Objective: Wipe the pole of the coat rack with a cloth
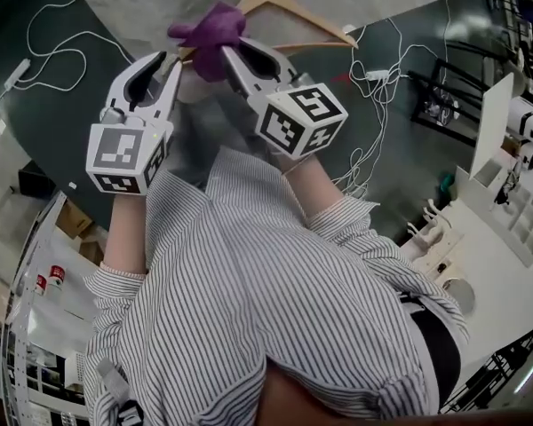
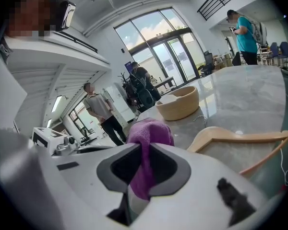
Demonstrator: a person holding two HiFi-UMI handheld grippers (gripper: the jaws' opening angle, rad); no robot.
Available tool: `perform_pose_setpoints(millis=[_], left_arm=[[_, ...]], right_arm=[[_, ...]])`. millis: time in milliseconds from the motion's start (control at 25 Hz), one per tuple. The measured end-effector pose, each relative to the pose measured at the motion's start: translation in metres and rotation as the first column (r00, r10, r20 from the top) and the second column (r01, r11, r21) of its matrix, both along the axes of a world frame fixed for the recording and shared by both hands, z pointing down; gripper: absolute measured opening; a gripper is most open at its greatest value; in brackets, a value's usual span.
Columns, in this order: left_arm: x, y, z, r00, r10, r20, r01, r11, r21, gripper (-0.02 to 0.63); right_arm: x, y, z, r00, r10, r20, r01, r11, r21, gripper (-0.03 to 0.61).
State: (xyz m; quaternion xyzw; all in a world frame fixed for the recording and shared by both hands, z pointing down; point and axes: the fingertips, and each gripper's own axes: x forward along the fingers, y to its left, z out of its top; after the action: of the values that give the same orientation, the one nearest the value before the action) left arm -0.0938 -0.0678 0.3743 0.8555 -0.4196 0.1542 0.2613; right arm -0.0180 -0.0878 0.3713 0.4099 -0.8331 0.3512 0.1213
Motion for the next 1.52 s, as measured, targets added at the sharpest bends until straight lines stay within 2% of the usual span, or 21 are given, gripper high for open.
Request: perform_pose_setpoints(millis=[160, 360, 760, 1000, 1280, 1520], left_arm=[[-0.005, 0.006, 0.025, 1.0, 0.007, 0.029, -0.005, 0.999, -0.052, 0.118], [-0.006, 0.004, 0.059, 0.995, 0.057, 0.083, -0.048, 0.994, -0.1, 0.153], [0.0, 0.006, 0.098, 0.975, 0.137, 0.174, -0.109, 0.981, -0.159, 0.161], [0.0, 0.004, 0.112, 0.958, 0.172, 0.227, -0.136, 0.977, -0.167, 0.161], [0.0, 0.005, 0.112, 0.954, 0.206, 0.218, -0.171, 0.971, -0.168, 0.157], [0.003, 0.003, 0.111, 0.954, 0.215, 0.211, -0.182, 0.97, -0.164, 0.153]], right_arm=[[-0.004, 0.0, 0.014, 1.0, -0.007, -0.01, 0.007, 1.0, -0.027, 0.055], [-0.011, -0.004, 0.036, 1.0, -0.015, -0.016, 0.014, 0.998, -0.064, 0.055], [-0.012, -0.011, 0.053, 1.0, -0.019, -0.022, 0.017, 0.995, -0.1, 0.055], [-0.012, -0.011, 0.06, 0.999, -0.028, -0.027, 0.025, 0.993, -0.114, 0.055], [-0.022, -0.009, 0.063, 0.996, -0.07, -0.051, 0.063, 0.991, -0.117, 0.055], [-0.035, -0.006, 0.078, 0.987, -0.145, -0.072, 0.131, 0.977, -0.17, 0.055]])
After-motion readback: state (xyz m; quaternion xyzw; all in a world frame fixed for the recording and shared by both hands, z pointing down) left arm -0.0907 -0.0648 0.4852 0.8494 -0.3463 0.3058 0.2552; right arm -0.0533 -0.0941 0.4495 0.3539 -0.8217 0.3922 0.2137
